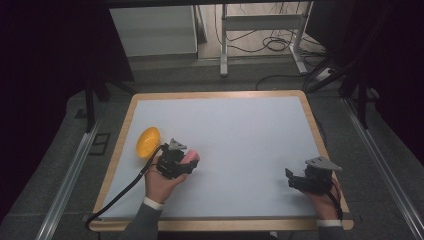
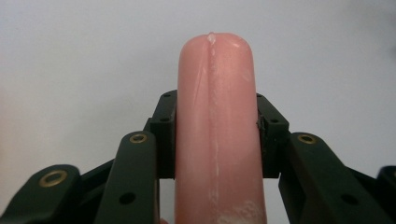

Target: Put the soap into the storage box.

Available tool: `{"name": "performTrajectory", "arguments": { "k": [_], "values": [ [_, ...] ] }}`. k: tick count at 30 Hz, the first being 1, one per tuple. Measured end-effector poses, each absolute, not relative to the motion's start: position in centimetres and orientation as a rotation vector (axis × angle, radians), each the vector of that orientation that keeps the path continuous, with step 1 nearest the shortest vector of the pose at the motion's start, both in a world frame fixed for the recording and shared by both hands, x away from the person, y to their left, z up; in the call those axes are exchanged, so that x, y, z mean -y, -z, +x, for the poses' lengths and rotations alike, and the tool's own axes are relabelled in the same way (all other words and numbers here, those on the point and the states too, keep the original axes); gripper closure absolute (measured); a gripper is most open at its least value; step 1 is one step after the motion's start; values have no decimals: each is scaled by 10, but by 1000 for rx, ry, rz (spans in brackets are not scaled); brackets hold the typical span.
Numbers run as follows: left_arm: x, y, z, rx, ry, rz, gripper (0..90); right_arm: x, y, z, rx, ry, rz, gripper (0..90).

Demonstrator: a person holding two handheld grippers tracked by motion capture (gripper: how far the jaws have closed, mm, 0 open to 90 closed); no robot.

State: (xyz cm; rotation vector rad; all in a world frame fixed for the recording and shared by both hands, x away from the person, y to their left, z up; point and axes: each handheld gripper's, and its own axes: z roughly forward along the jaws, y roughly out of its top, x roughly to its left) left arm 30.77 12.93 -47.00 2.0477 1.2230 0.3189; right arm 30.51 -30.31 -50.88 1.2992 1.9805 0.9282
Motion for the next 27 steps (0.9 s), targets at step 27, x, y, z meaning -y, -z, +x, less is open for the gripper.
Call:
{"name": "performTrajectory", "arguments": {
  "k": [27],
  "values": [
    [-150,456,322,-1268,-365,2005,598,304,509,306,-1976,-920,1303,69]
  ]
}}
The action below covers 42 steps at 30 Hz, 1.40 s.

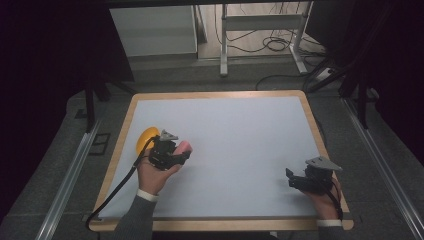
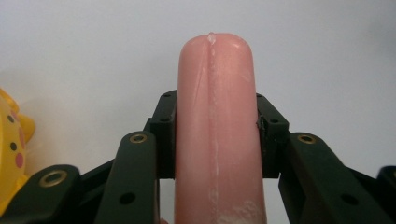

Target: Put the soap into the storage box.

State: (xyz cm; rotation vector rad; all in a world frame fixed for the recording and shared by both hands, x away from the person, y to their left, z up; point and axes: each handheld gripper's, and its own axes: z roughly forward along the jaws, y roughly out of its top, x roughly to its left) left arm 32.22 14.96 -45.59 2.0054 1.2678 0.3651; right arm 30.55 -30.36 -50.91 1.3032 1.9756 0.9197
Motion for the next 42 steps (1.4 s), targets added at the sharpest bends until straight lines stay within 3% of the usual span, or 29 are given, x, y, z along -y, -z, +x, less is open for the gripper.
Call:
{"name": "performTrajectory", "arguments": {
  "k": [42],
  "values": [
    [-184,441,345,-1344,-407,1939,598,305,510,306,-1975,-908,1312,69]
  ]
}}
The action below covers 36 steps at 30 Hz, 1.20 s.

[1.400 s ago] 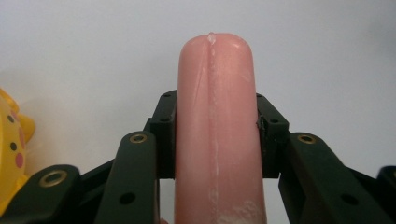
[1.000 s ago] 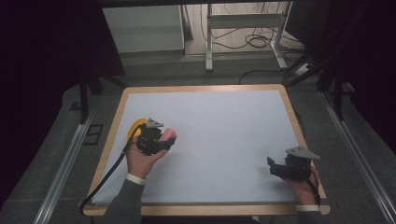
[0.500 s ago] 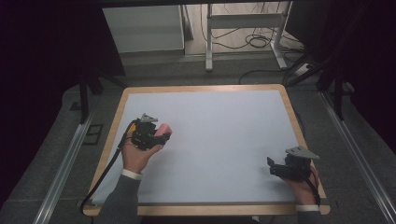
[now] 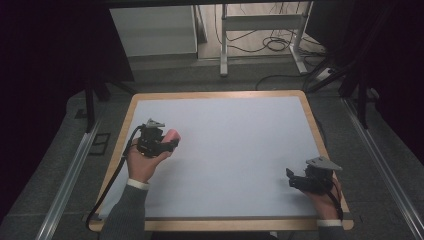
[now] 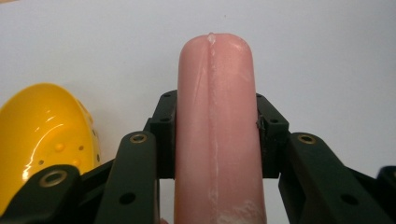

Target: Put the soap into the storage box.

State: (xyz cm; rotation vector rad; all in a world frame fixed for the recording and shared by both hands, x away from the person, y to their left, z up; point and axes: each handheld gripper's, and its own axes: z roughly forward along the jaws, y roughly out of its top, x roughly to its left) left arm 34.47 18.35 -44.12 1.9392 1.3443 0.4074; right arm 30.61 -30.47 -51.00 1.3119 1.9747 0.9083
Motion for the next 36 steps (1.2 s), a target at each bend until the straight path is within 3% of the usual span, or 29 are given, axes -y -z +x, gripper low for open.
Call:
{"name": "performTrajectory", "arguments": {
  "k": [36],
  "values": [
    [-217,437,364,-1442,-447,1909,598,307,510,306,-1967,-904,1322,69]
  ]
}}
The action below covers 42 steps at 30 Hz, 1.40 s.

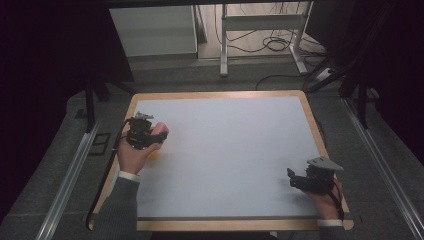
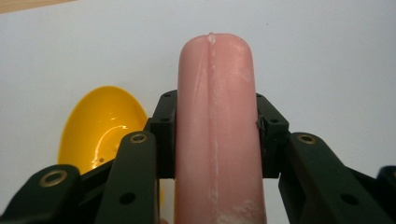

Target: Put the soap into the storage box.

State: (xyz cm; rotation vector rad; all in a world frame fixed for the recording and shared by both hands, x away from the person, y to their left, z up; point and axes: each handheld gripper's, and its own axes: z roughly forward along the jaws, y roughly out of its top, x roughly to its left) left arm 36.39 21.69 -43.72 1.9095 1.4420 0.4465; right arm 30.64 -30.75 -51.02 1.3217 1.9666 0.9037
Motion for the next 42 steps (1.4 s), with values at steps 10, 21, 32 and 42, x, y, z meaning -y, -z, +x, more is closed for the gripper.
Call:
{"name": "performTrajectory", "arguments": {
  "k": [10,21,32,42],
  "values": [
    [-229,442,368,-1483,-452,1901,598,307,511,307,-1967,-897,1319,69],
    [-240,449,372,-1525,-456,1891,598,308,511,307,-1966,-891,1320,69],
    [-251,461,378,-1584,-466,1892,598,308,512,307,-1968,-891,1322,69],
    [-254,474,385,-1618,-454,1900,598,307,513,307,-1971,-884,1320,69]
  ]
}}
